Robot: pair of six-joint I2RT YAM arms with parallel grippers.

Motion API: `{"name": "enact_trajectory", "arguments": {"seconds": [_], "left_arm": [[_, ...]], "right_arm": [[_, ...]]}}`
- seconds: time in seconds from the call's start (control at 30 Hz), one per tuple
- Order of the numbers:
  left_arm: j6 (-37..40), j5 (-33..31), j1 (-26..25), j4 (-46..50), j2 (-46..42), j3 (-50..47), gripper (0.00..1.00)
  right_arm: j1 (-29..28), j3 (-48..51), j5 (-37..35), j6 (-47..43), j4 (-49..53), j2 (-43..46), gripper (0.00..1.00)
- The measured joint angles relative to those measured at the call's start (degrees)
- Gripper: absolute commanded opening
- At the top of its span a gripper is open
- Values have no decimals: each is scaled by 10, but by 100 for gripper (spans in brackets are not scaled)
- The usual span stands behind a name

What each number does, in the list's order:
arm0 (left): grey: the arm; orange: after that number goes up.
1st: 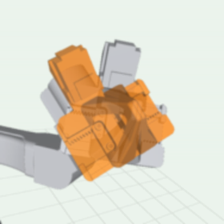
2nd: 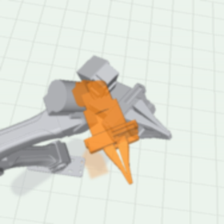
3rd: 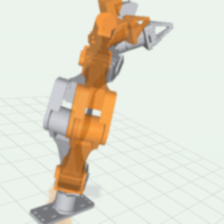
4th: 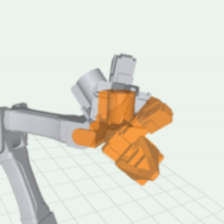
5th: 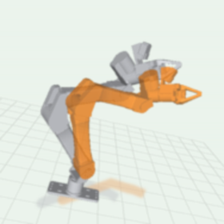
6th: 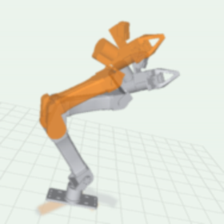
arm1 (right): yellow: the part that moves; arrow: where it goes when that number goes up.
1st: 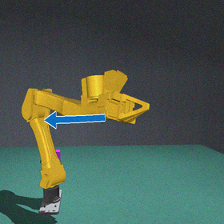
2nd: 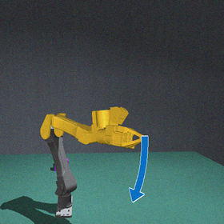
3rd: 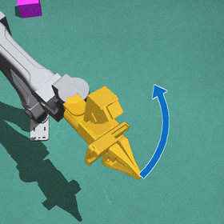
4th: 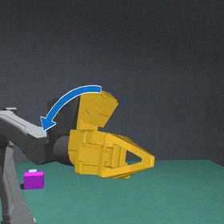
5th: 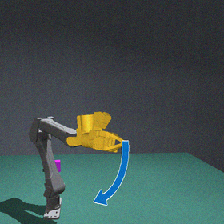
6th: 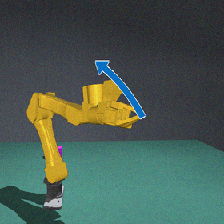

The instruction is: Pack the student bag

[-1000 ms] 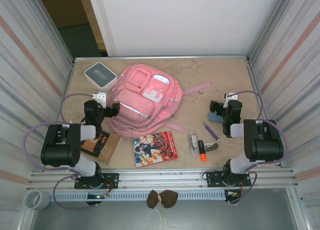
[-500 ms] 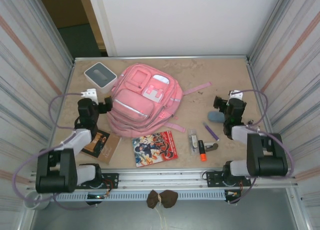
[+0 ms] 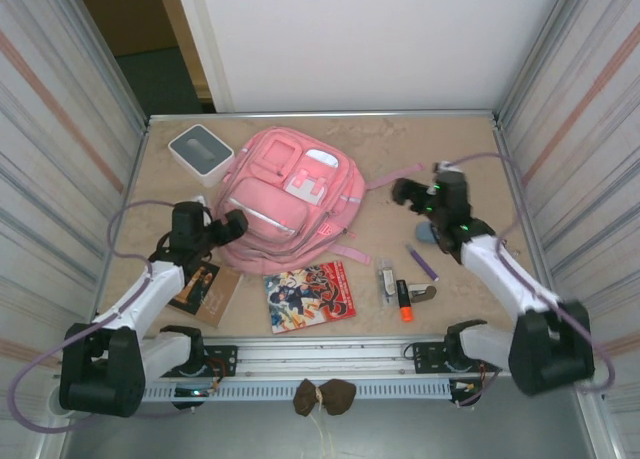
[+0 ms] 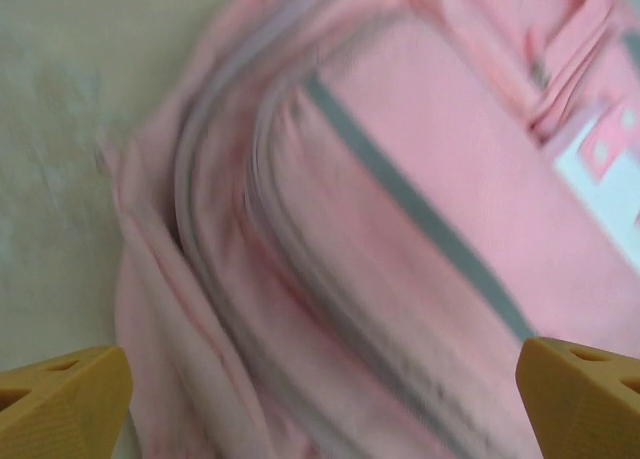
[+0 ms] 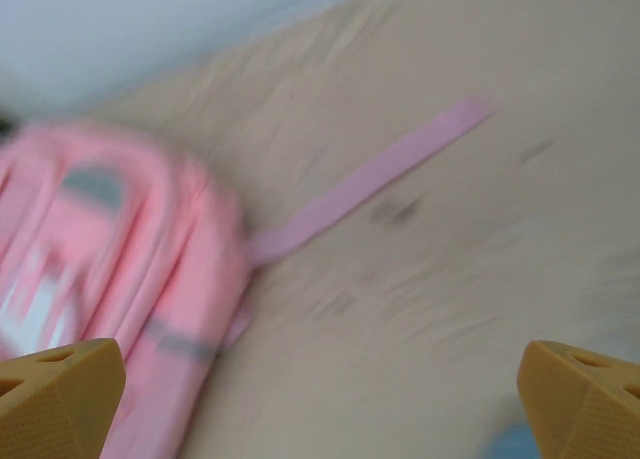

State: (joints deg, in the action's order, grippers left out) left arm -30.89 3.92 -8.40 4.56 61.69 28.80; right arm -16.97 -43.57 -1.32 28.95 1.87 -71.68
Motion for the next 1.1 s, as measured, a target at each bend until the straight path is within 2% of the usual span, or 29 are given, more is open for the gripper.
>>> {"name": "enact_trajectory", "arguments": {"seconds": [0.07,0.13,0.27,0.37,0.4,0.47,0.63,0.67,0.8,0.93,1.1], "left_arm": [[-14,-5,-3,32,-2,0,99],[-24,-5,-3,57,-2,0,99],[-38,2,-11,88,-2,0,99],[-40,12,-24,96,-1,1,94],[-41,16,-28,98,1,2,89],[-42,25,-30,97,9,7,79],[-41,46,-29,83,48,14,55],[-41,56,-30,75,56,17,51],[-39,86,-35,50,94,37,39],[-35,101,-60,42,134,78,32],[-24,111,-86,20,223,174,32]], "right_arm": [[-44,-56,35,9,23,-89,97],[-62,-96,70,26,26,-162,95],[-62,-144,114,65,29,-271,88],[-59,-177,130,85,29,-326,79],[-59,-185,135,92,27,-338,76],[-59,-195,143,100,23,-354,69],[-58,-197,167,111,2,-368,36],[-57,-197,174,111,-2,-369,31],[-34,-194,197,115,-16,-369,9],[2,-161,224,127,-54,-355,4],[30,-109,235,137,-62,-304,3]]}}
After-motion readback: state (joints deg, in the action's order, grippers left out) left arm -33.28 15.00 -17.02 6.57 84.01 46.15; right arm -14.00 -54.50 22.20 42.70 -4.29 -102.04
